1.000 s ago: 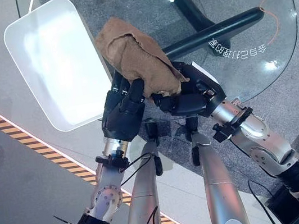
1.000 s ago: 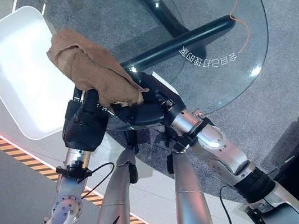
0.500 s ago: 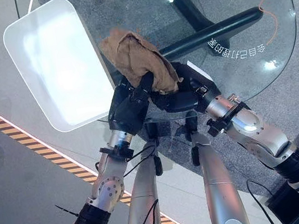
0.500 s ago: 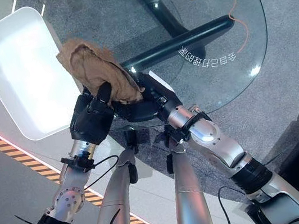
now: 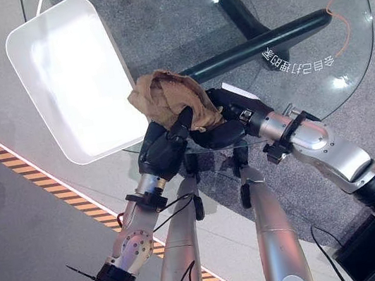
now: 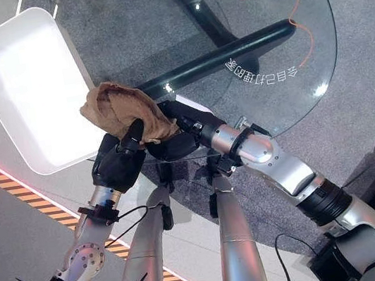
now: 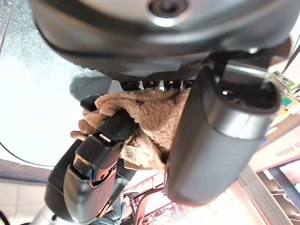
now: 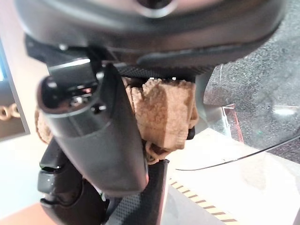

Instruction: Wipe the table with a cloth and put it in the basket.

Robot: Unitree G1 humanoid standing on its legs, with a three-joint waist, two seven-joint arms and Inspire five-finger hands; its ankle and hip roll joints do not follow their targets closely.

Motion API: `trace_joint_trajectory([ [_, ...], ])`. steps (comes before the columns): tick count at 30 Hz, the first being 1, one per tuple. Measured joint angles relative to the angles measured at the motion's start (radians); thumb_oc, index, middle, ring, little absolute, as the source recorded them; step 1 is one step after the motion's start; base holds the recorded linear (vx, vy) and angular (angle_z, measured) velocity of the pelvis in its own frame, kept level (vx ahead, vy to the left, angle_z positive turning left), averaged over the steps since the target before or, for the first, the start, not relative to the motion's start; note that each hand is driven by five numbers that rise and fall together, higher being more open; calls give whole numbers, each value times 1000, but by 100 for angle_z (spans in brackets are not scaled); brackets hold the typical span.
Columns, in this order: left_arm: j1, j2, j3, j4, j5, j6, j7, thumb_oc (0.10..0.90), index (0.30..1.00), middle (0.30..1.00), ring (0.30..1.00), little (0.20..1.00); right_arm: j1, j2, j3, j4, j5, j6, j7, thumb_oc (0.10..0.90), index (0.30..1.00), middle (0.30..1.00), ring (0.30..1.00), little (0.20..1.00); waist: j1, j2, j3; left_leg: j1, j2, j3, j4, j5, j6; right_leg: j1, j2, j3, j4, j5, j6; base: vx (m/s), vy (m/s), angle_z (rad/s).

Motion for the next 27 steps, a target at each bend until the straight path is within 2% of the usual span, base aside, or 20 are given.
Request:
trace_joint_trajectory([
  [10,0,25,-9,6,0,-7,-7,800,900,900,900,900,-16,-8,19,3,-9,6,49,100,300,300,300,200,2,0,0,0,-6,-5,6,0,0,6,-5,-3,1,1,2,1,1,1],
  [11,-1,25,-9,11,-1,-9,-10,679,796,796,796,779,-16,-8,21,4,-9,6,51,100,300,300,300,200,2,-1,0,0,-6,-5,6,0,0,6,-6,-3,1,2,2,0,0,0],
  [12,-1,24,-11,14,-1,-13,-11,679,796,796,796,779,-16,-7,23,6,-9,6,52,100,300,300,300,200,2,-1,-1,0,-6,-5,6,0,0,6,-6,-3,1,2,3,0,0,0],
  [13,-1,25,-15,17,-1,-15,-11,166,356,356,356,266,-17,-7,26,8,-9,6,55,100,300,300,300,200,2,-2,-1,0,-6,-5,6,0,0,6,-6,-3,2,2,3,0,0,0],
  [14,-1,25,-15,17,-1,-15,-11,166,356,356,356,266,-17,-7,26,8,-9,6,55,100,300,300,300,200,2,-2,-1,0,-6,-5,6,0,0,6,-6,-3,2,2,3,0,0,0],
  [15,0,24,-21,28,-2,-24,-11,100,300,300,300,200,-22,-7,32,18,-9,5,66,100,300,300,300,200,1,-2,-1,0,-6,-5,6,0,0,6,-6,-3,2,2,3,0,0,0],
  [27,-6,14,-14,95,-5,-50,-6,100,300,300,300,200,-33,8,79,22,-38,4,95,100,300,300,300,200,-1,-11,-1,0,-6,-7,5,0,0,6,-6,-4,1,2,3,0,0,0],
])
